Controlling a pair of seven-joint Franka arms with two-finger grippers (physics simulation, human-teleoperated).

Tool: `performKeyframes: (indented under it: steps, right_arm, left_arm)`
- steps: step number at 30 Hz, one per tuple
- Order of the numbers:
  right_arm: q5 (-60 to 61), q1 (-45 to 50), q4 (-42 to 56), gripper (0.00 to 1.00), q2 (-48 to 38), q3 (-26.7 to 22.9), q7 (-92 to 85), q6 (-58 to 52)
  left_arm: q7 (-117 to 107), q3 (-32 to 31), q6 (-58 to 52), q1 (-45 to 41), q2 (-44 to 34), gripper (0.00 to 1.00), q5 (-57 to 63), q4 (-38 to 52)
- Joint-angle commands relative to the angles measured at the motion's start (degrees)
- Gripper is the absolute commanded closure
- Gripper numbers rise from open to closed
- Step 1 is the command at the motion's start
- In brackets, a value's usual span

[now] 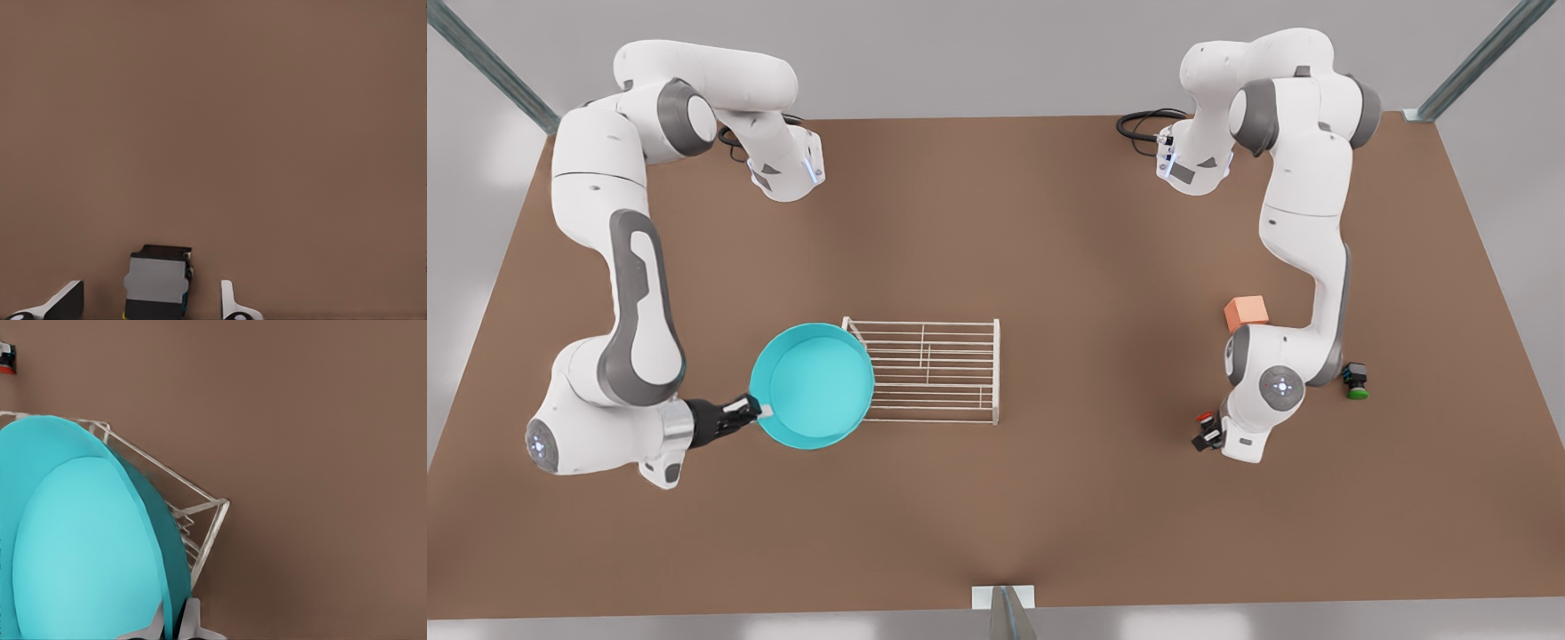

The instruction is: Place the plate on the shelf with right arm and place the red button switch in the plate with left arm

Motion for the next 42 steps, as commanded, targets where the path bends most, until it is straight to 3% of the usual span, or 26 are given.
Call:
performKeyframes:
  steps: [1, 5, 12, 14, 15, 16, 19, 22, 28, 29, 31, 32, 36, 38, 40, 42]
  right_arm:
    - [-0.1, 1.5, -1.4, 0.78, -0.6, 0.1, 15.4, -1.1]
    - [0.5, 2.7, -6.4, 0.78, -3.2, 0.9, 15.3, -0.1]
    - [3.2, 2.7, -19.5, 0.78, -9.6, 3.5, 14.6, 13.0]
    - [3.4, 2.7, -21.3, 0.78, -9.9, 5.3, 14.6, 16.3]
    - [4.8, 2.7, -21.8, 0.78, -9.9, 6.1, 14.5, 17.6]
    - [5.4, 2.7, -22.0, 0.78, -9.9, 6.3, 14.4, 18.1]
    - [6.9, 2.9, -22.2, 0.78, -9.7, 7.3, 14.4, 20.1]
    - [6.9, 3.2, -23.7, 0.78, -9.9, 7.3, 14.2, 20.2]
    - [7.0, 3.1, -27.9, 0.77, -12.1, 7.4, 13.9, 20.1]
    - [7.0, 3.1, -28.6, 0.72, -12.5, 7.3, 13.9, 20.1]
    - [8.1, 3.1, -28.7, 0.05, -13.3, 7.4, 14.1, 20.1]
    - [8.3, 3.1, -28.7, 0.0, -14.2, 7.3, 14.1, 20.1]
    - [14.5, 2.5, -25.0, 0.0, -22.8, 6.6, 13.9, 17.9]
    - [1.8, 0.0, -20.5, 0.0, -22.8, 5.9, 11.4, 16.5]
    - [-24.2, -1.0, -19.3, 0.0, -22.7, 4.4, 6.7, 16.4]
    - [-24.7, -2.6, -19.4, 0.0, -24.0, 3.5, 7.6, 12.0]
  left_arm:
    - [1.7, -0.1, 0.2, 0.0, 0.2, 0.0, -0.3, 0.0]
    - [1.9, -0.1, 0.3, 0.0, 0.5, 0.0, -0.6, 0.4]
    - [2.0, -0.1, 0.3, 0.0, 1.4, 0.0, -0.6, 1.1]
    - [1.7, -0.1, 0.3, 0.0, 1.9, 0.12, -0.7, 1.7]
    - [1.4, -0.1, 0.3, 0.0, 1.9, 0.36, -1.1, 1.8]
    - [1.3, -0.1, 0.3, 0.0, 2.0, 0.46, -1.1, 1.8]
    - [1.3, -0.1, 0.0, -0.2, 1.9, 0.67, -1.0, 2.6]
    - [1.4, -0.1, -1.8, -0.8, 1.4, 0.79, -0.7, 3.4]
    - [1.5, -1.4, -10.5, -0.8, -1.7, 0.78, -0.8, 8.0]
    - [1.3, -2.5, -13.6, -0.8, -3.1, 0.78, -1.0, 8.6]
    - [-3.6, -6.4, -17.5, -0.8, -6.1, 0.78, -1.0, 9.9]
    - [-6.6, -8.1, -19.9, -0.8, -6.5, 0.78, -0.8, 11.2]
    - [-32.7, -22.4, -31.1, -1.2, -9.2, 0.78, -0.2, 16.8]
    - [-46.1, -24.5, -30.7, -6.3, -8.1, 0.78, -0.8, 23.5]
    - [-53.4, -30.2, -23.7, -6.6, -7.1, 0.78, -2.7, 25.6]
    - [-56.0, -34.9, -14.2, -6.7, -5.3, 0.78, -2.6, 25.7]
